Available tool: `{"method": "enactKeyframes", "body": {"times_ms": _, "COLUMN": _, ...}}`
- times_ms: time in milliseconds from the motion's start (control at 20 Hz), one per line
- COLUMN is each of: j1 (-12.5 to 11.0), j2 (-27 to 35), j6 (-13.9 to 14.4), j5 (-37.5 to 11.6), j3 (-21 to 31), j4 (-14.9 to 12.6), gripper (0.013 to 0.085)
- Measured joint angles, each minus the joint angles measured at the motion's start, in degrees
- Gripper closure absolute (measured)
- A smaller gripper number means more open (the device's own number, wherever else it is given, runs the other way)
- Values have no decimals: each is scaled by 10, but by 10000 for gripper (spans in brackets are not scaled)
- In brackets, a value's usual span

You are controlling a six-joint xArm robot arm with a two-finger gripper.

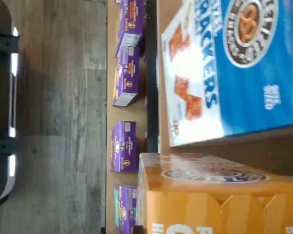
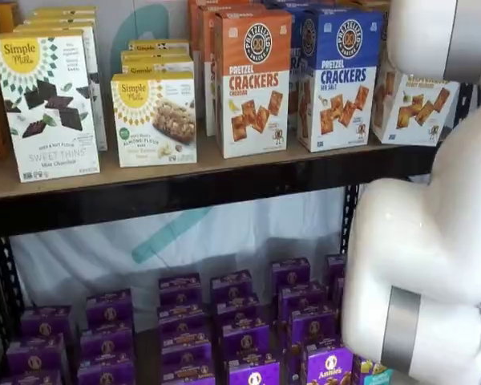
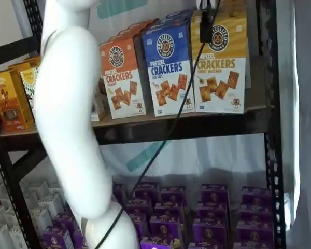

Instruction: Retrieve the yellow and white box located on the top shelf, the sixth one from the left

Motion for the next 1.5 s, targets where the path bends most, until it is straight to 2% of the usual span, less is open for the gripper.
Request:
{"method": "enactKeyframes", "body": {"times_ms": 450, "j1": -31, "j2": -97, "j6": -35, "j5": 18, "j3": 97, "j4": -14, "gripper": 330}}
{"method": "enactKeyframes", "body": {"times_ms": 700, "j1": -32, "j2": -133, "j6": -40, "j5": 36, "j3": 131, "j4": -27, "gripper": 330}}
{"method": "enactKeyframes", "body": {"times_ms": 1050, "j1": -1, "j2": -174, "j6": -19, "j5": 55, "j3": 174, "j4": -51, "gripper": 330}}
{"method": "enactKeyframes", "body": {"times_ms": 1500, "j1": 66, "j2": -222, "j6": 43, "j5": 74, "j3": 225, "j4": -63, "gripper": 330}}
